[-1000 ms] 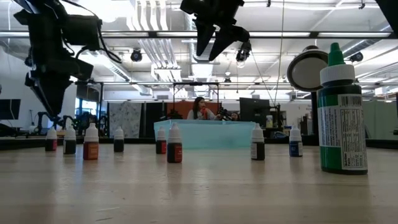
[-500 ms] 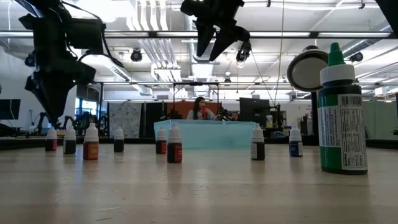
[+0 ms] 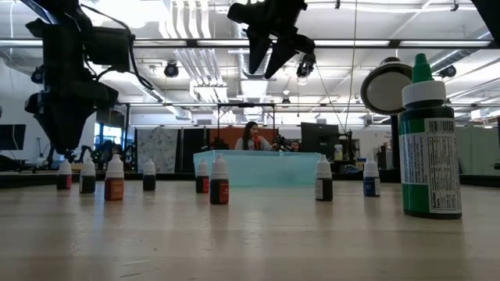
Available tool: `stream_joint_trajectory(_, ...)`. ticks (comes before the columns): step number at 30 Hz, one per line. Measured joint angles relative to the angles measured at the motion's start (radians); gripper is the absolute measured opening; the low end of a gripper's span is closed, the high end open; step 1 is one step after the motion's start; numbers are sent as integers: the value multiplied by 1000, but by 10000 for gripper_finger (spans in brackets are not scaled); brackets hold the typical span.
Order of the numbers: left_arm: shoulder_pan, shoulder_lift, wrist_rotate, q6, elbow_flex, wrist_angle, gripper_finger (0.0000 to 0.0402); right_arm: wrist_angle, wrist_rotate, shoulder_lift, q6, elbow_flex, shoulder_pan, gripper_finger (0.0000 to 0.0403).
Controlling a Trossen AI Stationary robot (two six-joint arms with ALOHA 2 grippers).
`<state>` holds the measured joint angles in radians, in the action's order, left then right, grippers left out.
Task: Pick & Place food coloring
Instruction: Put the green small food coloring into the green bin
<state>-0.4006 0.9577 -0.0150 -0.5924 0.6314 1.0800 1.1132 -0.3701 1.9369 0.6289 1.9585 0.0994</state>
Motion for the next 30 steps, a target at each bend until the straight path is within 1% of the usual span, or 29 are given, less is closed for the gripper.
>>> stream_joint_trajectory(8,14,26,86,-24,-69,-48,188,0,0,0,0,-26,0,190)
stream_joint_trajectory(16,26,9,76,-45,-68,-103,188,2,2,0,5,-46,1,190)
stream_joint_trajectory(22,26,39,77,-55,-77,-120,184,1,3,0,8,-45,9,190)
stream_joint_trajectory(30,27,64,77,-51,-77,-122,148,1,3,0,8,-45,15,189)
